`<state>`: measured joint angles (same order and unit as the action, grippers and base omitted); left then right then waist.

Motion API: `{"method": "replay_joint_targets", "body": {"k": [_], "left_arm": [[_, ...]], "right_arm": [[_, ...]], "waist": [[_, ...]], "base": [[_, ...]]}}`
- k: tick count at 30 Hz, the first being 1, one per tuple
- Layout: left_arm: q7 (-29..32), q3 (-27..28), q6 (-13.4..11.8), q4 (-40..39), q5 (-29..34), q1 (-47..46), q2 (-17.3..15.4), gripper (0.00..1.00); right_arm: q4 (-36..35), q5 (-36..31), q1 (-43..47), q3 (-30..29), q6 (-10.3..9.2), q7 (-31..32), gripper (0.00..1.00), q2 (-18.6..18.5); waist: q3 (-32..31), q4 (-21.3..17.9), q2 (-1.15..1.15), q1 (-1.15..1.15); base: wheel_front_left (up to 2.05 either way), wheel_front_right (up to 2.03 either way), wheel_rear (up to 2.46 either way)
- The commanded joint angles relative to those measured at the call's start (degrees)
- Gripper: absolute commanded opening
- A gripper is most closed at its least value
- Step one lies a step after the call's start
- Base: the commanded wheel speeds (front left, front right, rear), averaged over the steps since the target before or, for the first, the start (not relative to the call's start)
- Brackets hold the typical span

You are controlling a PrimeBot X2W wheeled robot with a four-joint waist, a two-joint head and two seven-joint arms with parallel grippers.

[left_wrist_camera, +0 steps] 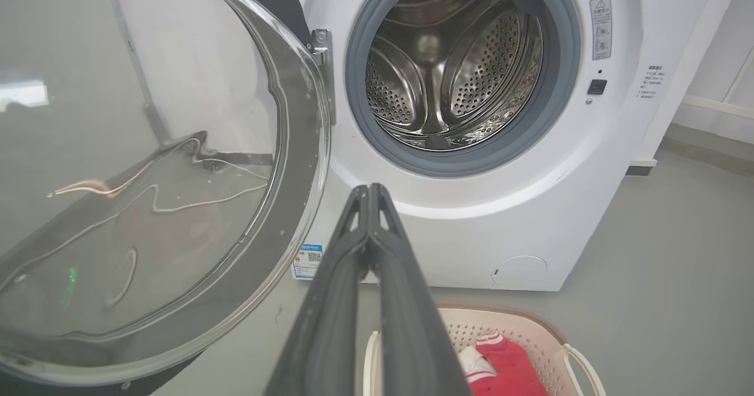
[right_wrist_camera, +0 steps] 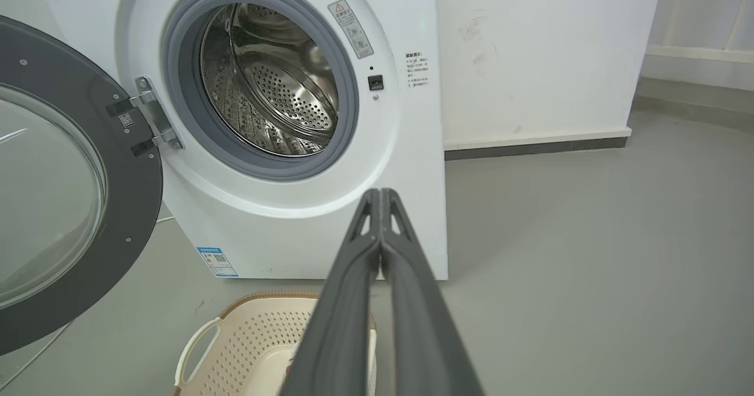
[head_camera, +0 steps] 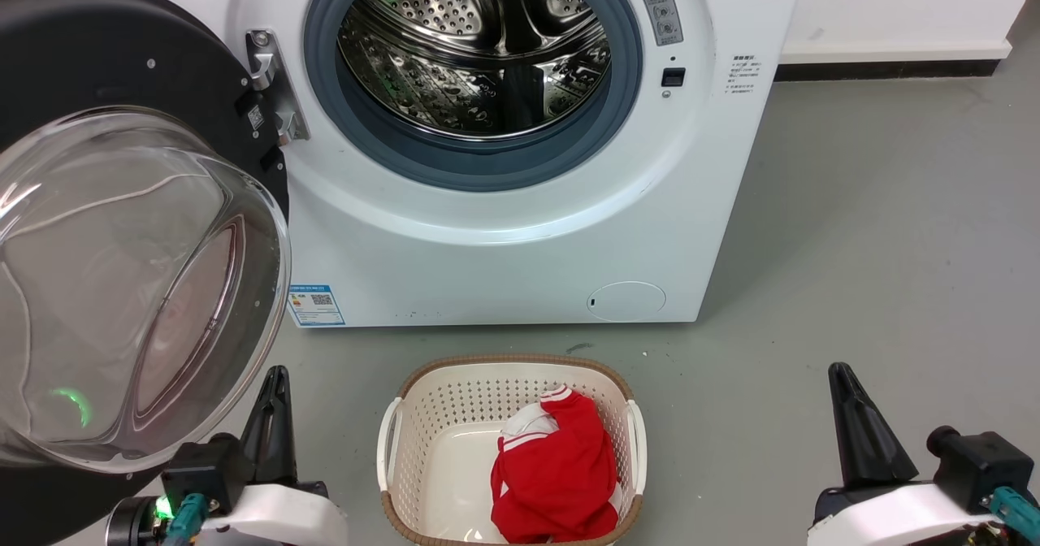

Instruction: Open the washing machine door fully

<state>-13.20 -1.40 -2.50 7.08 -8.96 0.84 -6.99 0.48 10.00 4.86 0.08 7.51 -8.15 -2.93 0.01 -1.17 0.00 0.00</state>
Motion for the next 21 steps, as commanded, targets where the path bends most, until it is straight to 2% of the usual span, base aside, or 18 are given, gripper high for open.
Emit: {"method": "replay_joint_targets", "body": {"k": [1,21], "left_arm": [[0.59,0.61,0.48,-0.49,-2.69,-1.7,-0.24,0.0],[5.27,2.21,2.97,0.99,-23.87,-2.93,0.9,0.0]], "right_arm": [[-0.5,3.06,-1.03,-0.03,0.0,0.2,0.0,-0.3],[3.3,25.12,-3.99,-0.27,-0.01,2.83,0.0,-1.45]], "waist": [[-0.01,0.03,0.0,0.0],[0.02,0.21,0.0,0.0]], "base": [[0.0,0.0,0.0],[0.0,0.0,0.0]]}}
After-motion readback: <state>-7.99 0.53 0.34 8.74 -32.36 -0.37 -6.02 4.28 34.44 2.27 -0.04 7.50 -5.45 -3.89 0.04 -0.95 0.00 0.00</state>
